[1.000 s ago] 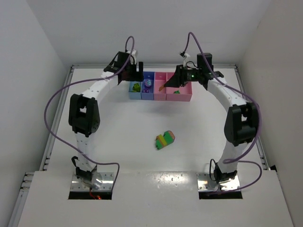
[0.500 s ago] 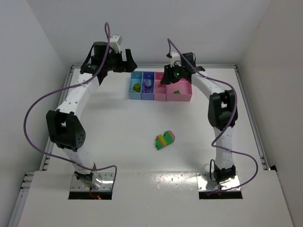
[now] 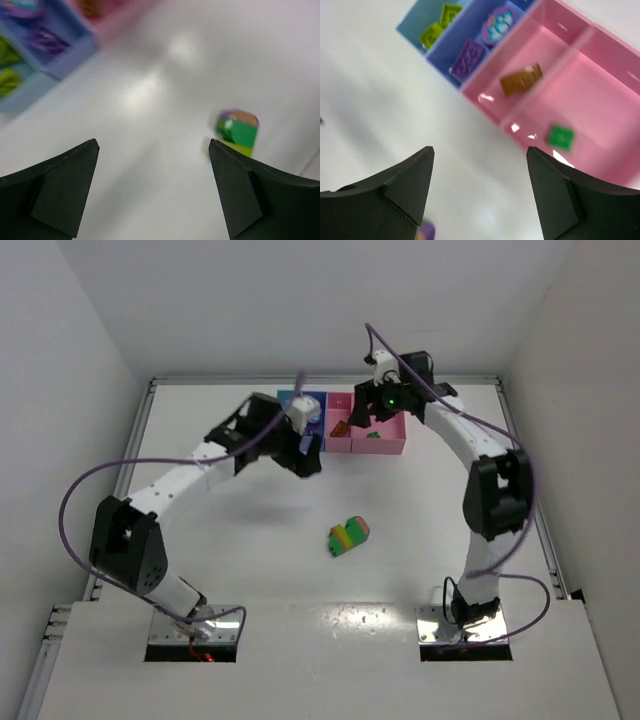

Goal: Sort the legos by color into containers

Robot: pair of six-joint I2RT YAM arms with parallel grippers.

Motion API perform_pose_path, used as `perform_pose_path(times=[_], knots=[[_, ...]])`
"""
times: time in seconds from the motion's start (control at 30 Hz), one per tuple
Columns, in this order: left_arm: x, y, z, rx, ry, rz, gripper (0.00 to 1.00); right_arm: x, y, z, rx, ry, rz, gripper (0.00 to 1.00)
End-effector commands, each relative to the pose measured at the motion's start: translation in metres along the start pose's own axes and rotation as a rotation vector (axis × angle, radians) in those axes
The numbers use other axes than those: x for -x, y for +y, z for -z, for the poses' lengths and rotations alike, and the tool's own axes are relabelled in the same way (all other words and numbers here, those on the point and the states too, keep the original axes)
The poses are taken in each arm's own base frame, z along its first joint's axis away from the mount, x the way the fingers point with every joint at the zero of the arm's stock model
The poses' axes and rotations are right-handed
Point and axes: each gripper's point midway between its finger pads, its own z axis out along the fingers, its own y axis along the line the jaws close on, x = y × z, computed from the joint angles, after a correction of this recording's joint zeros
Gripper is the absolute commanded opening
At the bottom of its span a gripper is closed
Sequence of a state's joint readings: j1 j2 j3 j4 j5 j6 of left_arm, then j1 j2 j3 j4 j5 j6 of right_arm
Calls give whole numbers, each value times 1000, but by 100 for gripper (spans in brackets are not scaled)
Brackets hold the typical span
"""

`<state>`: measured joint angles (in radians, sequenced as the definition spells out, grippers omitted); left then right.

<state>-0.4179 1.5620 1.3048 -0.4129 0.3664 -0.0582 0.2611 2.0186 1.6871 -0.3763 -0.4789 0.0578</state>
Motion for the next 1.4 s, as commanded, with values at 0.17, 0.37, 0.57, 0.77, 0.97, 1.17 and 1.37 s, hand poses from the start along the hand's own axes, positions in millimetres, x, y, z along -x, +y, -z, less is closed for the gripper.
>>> perform_pose_path(times=[0.17, 0.37, 0.57, 0.77, 0.97, 1.17, 1.37], knots=[[-60, -109, -11, -79, 98, -301, 99, -54, -3, 147, -215, 53, 119, 78], [-100, -148, -42, -72, 198, -345, 99, -97, -5, 206, -356, 58, 55, 83], [-138, -176, -67, -95, 293, -363, 99, -116, -11, 235, -422, 65, -30, 87], [-158, -170, -96, -51, 362, -334, 100, -120, -12, 248, -431, 49, -75, 87], [-173, -152, -118, 2, 408, -328, 100, -118, -11, 252, -421, 37, -98, 87], [-183, -143, -119, -4, 451, -342, 83, -114, -17, 252, -425, 45, -100, 87], [-176, -130, -114, 4, 439, -333, 34, -114, -16, 246, -394, 43, -103, 87]])
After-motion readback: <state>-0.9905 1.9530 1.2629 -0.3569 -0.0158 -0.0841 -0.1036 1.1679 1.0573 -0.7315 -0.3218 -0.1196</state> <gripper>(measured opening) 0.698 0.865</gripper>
